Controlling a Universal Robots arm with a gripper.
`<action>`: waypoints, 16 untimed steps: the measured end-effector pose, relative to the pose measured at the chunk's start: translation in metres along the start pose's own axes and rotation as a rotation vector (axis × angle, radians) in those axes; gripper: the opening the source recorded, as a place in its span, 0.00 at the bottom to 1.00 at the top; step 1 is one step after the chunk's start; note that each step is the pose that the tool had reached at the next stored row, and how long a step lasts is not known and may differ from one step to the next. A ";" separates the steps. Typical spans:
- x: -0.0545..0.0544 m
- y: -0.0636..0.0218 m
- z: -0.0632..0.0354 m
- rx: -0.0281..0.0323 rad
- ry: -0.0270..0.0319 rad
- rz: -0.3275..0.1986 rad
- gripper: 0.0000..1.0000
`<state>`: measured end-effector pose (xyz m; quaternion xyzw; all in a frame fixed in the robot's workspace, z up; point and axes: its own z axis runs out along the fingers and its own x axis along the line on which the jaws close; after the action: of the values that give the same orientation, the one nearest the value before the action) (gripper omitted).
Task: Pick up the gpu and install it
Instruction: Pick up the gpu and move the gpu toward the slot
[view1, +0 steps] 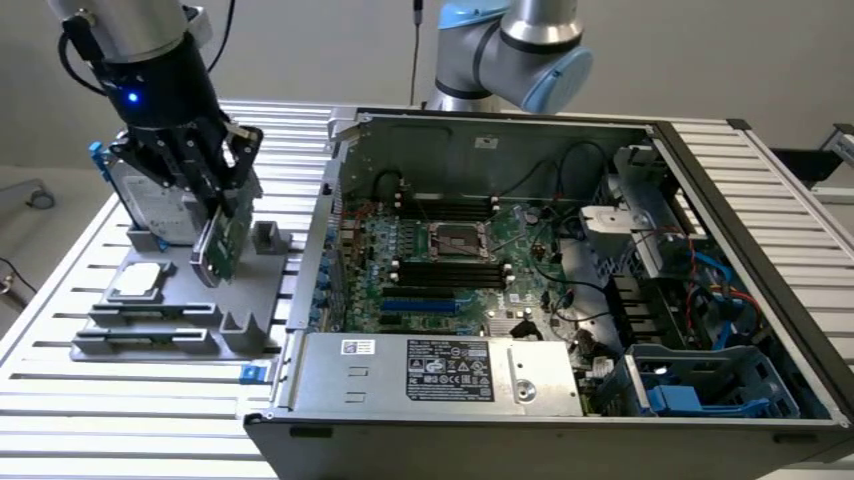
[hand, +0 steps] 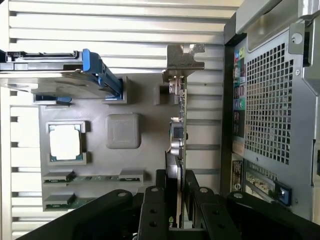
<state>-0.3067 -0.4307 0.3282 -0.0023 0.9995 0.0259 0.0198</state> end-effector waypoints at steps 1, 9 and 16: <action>0.000 0.0000 -0.0045 0.0000 0.0000 0.000 0.26; -0.011 -0.0019 -0.0407 -0.0003 0.0094 0.001 0.26; -0.035 -0.0043 -0.0651 -0.0008 0.0374 0.002 0.26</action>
<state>-0.2746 -0.4382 0.3943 -0.0018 0.9997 0.0263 0.0010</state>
